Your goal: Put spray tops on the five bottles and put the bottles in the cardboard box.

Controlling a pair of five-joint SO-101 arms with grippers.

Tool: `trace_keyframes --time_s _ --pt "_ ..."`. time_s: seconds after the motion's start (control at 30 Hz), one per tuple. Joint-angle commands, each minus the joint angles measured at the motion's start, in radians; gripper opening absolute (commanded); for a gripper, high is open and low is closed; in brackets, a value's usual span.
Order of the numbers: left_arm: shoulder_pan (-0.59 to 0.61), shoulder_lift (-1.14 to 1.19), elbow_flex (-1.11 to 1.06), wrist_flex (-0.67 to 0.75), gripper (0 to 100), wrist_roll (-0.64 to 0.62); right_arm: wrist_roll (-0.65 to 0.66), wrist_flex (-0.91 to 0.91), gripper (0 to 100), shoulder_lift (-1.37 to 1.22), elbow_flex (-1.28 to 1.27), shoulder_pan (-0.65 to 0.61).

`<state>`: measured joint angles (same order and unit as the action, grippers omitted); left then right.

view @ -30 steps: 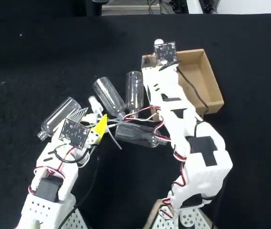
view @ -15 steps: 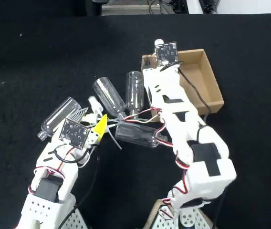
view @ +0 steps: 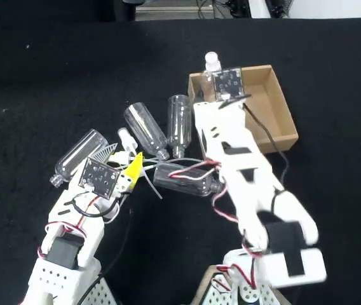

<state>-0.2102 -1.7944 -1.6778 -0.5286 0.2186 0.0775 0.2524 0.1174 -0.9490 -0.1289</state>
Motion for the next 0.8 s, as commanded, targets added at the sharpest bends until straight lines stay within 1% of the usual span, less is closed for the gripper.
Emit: trace_keyframes --time_s 0.0,0.1,0.13,0.17,0.23,0.4,0.5,0.63,0.77 --pt "-0.013 0.002 -0.022 -0.008 19 0.0 0.0 -0.034 18.8 0.128 -0.025 -0.003" --pt "-0.013 0.002 -0.022 -0.008 19 0.0 -0.003 -0.152 0.8 0.171 -0.007 0.026" --pt "-0.013 0.002 -0.022 -0.008 19 0.0 -0.003 -0.189 1.4 0.173 0.013 0.034" --pt "-0.013 0.002 -0.022 -0.008 19 0.0 -0.003 -0.23 4.1 0.168 0.038 0.044" --pt "-0.013 0.002 -0.022 -0.008 19 0.0 -0.005 -0.313 1.1 0.139 0.099 0.058" --pt "-0.013 0.002 -0.022 -0.008 19 0.0 -0.005 -0.568 1.0 -0.025 0.325 0.055" --pt "-0.013 0.002 -0.022 -0.008 19 0.0 -0.005 -0.69 1.0 -0.128 0.46 0.055" --pt "-0.013 0.002 -0.022 -0.008 19 0.0 -0.005 -0.779 1.0 -0.243 0.587 0.06" --pt "-0.013 0.002 -0.022 -0.008 19 0.0 -0.005 -0.806 1.0 -0.312 0.648 0.06"
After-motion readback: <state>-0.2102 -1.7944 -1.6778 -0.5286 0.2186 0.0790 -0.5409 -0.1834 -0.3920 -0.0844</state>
